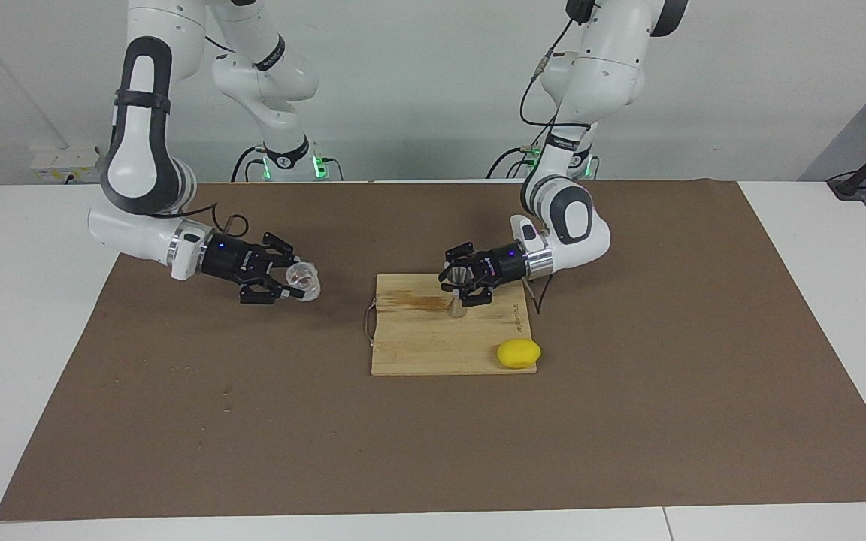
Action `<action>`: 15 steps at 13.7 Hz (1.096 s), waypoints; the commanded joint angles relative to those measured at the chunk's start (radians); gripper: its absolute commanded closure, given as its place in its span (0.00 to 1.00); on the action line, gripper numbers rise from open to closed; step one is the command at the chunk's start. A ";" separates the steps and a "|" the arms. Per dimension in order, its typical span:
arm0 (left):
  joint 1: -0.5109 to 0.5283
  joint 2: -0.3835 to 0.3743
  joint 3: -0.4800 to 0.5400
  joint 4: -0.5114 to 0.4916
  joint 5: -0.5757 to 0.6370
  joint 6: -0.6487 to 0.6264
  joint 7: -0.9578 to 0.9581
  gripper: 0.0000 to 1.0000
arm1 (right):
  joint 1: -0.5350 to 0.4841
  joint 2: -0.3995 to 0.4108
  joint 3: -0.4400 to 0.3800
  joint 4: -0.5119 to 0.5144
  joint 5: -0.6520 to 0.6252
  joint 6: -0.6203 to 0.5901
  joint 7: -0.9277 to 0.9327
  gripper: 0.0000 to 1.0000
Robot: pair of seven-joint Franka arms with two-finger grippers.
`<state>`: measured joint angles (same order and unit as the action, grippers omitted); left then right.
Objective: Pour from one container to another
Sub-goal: 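Carry the metal cup onto the board while the right gripper brings the glass closer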
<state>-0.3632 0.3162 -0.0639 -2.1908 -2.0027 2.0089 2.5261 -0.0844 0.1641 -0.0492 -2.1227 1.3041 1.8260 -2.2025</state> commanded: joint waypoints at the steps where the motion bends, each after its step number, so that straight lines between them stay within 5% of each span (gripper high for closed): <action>1: -0.022 0.008 0.013 0.010 -0.027 0.008 0.025 0.39 | 0.035 -0.028 -0.001 -0.022 0.027 -0.007 -0.008 1.00; 4: -0.020 0.008 0.013 0.010 -0.027 0.005 0.025 0.00 | 0.066 -0.028 -0.001 -0.022 0.055 0.006 -0.005 1.00; 15: 0.079 -0.035 0.018 -0.020 0.008 -0.107 0.025 0.00 | 0.126 -0.028 -0.001 -0.022 0.086 0.079 0.001 1.00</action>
<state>-0.3165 0.3108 -0.0469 -2.1831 -2.0036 1.9387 2.5295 0.0236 0.1635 -0.0487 -2.1227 1.3552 1.8691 -2.2028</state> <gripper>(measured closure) 0.000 0.489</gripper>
